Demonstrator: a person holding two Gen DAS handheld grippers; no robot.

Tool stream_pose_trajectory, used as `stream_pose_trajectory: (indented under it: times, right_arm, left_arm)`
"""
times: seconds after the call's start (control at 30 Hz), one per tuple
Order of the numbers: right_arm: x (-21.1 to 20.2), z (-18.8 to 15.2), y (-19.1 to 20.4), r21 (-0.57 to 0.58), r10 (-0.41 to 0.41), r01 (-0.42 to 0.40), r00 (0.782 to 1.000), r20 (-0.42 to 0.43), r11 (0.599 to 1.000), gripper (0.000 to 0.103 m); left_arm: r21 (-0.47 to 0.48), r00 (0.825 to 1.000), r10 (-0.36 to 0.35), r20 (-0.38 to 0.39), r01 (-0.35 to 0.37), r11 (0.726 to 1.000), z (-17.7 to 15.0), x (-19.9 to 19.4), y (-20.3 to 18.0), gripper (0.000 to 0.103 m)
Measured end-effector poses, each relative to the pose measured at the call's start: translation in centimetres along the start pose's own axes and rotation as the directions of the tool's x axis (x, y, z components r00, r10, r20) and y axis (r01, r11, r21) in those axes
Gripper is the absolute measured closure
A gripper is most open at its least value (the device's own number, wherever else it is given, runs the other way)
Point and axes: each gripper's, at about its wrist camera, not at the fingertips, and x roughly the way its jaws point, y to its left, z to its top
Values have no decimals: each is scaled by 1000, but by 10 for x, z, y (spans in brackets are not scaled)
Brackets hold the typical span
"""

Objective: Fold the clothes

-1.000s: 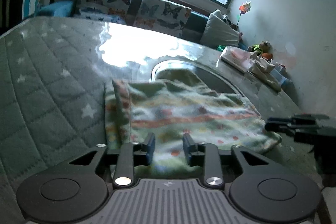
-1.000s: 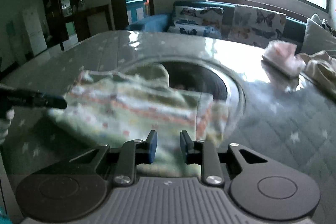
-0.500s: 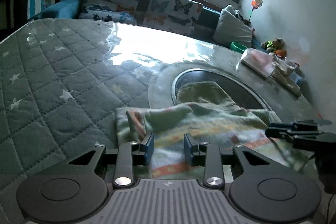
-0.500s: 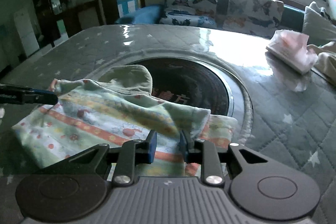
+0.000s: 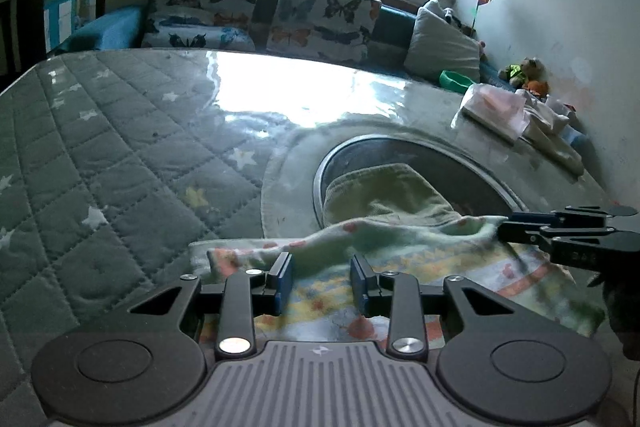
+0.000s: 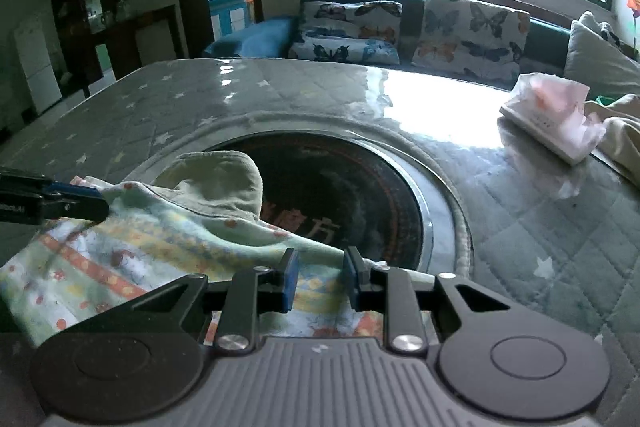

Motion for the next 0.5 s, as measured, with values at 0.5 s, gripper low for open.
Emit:
stream_pose_trajectory:
  times: [0.5]
  right_arm:
    - [-6,1,16,-12,19,-19,999,31,1000,63]
  left_arm:
    - [33,1000,3,10,-3,999,8,9,-20,66]
